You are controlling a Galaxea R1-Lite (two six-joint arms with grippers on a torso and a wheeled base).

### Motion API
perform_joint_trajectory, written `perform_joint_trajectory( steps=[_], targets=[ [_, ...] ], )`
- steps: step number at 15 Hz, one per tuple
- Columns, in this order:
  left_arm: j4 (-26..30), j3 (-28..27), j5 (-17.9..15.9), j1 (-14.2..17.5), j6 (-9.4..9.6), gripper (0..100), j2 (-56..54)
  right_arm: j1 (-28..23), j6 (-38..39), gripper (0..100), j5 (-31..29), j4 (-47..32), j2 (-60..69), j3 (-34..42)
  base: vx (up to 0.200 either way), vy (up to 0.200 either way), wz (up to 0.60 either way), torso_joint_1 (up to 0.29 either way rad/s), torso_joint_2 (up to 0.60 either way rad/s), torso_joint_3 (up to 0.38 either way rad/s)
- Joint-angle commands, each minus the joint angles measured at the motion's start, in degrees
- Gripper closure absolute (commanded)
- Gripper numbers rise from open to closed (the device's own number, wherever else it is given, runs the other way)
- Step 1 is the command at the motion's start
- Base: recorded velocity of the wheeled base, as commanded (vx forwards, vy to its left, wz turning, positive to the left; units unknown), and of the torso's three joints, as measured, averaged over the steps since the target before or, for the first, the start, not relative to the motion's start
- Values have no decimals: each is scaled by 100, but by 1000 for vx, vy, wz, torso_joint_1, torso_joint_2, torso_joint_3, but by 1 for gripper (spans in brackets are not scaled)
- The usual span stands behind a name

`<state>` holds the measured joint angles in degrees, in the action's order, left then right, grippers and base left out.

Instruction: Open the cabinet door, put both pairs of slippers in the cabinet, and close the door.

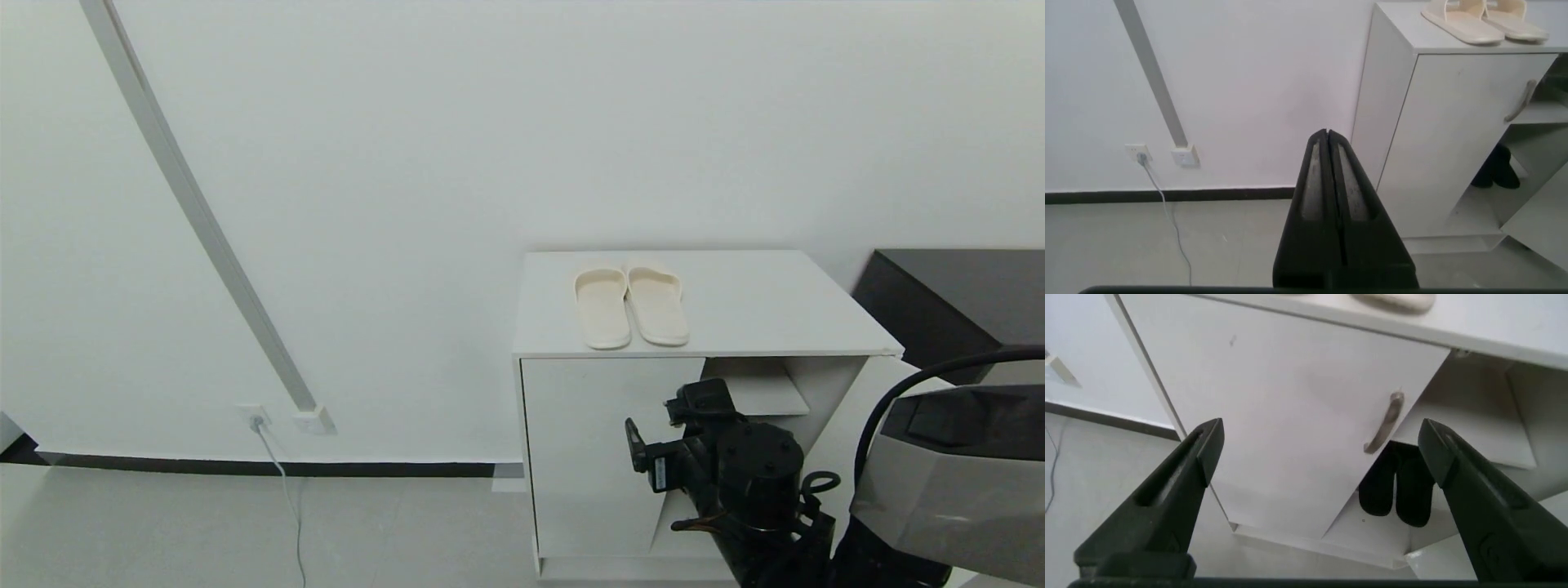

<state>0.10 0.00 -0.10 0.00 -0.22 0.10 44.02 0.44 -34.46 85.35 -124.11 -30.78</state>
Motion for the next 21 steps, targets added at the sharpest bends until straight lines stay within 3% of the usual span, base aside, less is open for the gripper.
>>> perform_joint_trajectory(
  steps=[1,6,9,10,15,16,17,19,21],
  targets=[
    [-1,0,1,0,-4,100,-1,1,0,0,1,0,-16,37,0,0,0,163,-369,-203],
    [-1,0,10,0,-4,100,-1,1,-44,0,1,17,-52,72,0,0,0,68,-139,-74],
    [-1,0,1,0,-4,100,-1,80,-369,0,36,465,-87,222,0,0,0,0,0,0],
    [-1,0,-8,0,-4,100,-1,89,-483,0,45,439,36,-24,0,0,0,0,0,0],
    [-1,0,-8,0,4,100,-1,-227,149,0,-8,-2549,950,-1984,0,0,0,0,0,0],
    [-1,0,-17,0,4,100,-1,-236,624,0,-52,-3780,1258,-2688,0,0,0,0,0,0],
    [-1,0,-17,0,4,100,-1,-201,1011,0,-166,-4492,1355,-2969,0,0,0,0,0,0],
    [-1,0,-17,0,13,100,-1,-192,1406,0,-228,-5063,1337,-3136,0,0,0,0,0,0],
    [-1,0,-17,0,13,100,-1,-192,1415,0,-228,-5063,1232,-3118,200,0,0,2,2,0]
  ],
)
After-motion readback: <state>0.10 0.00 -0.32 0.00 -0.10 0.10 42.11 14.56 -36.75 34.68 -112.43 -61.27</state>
